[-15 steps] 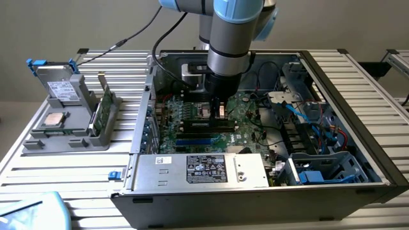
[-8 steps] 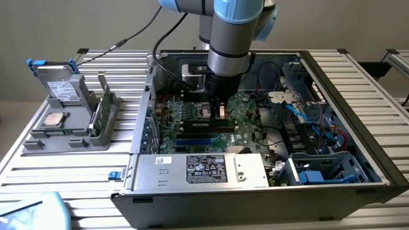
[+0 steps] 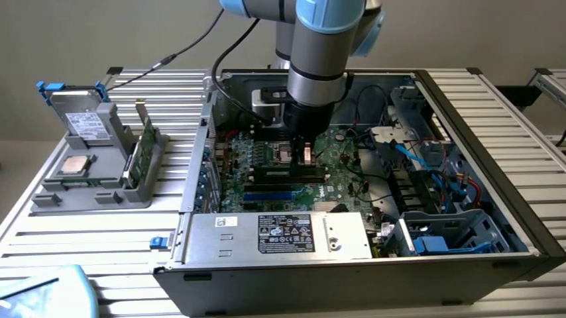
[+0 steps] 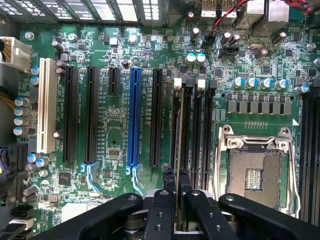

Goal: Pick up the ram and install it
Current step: 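Insert the ram into the slot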

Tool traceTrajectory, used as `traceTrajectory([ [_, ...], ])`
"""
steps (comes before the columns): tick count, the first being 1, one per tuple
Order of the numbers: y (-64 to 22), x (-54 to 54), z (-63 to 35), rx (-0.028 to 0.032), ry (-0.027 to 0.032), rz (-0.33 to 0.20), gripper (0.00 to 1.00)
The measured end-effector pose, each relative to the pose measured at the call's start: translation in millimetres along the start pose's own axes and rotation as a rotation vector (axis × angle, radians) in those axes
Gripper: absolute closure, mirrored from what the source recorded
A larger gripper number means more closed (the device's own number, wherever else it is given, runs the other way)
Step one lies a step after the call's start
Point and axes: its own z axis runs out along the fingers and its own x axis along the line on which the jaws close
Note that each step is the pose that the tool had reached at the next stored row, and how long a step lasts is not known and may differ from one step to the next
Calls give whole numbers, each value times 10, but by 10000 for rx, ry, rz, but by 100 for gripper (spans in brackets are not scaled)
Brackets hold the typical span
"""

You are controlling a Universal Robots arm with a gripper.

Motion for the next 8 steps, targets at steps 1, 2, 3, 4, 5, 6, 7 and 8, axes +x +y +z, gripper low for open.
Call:
traceTrajectory([
  [1,0,0,2,1,3,-1,86],
  [2,-1,0,3,0,5,-1,86],
  [3,-1,0,4,0,6,0,86],
  [4,-1,0,7,0,6,1,86],
  [5,-1,0,9,0,7,0,86],
  [6,-1,0,10,0,7,0,86],
  [7,-1,0,12,0,7,0,86],
  [8,-1,0,13,0,7,0,86],
])
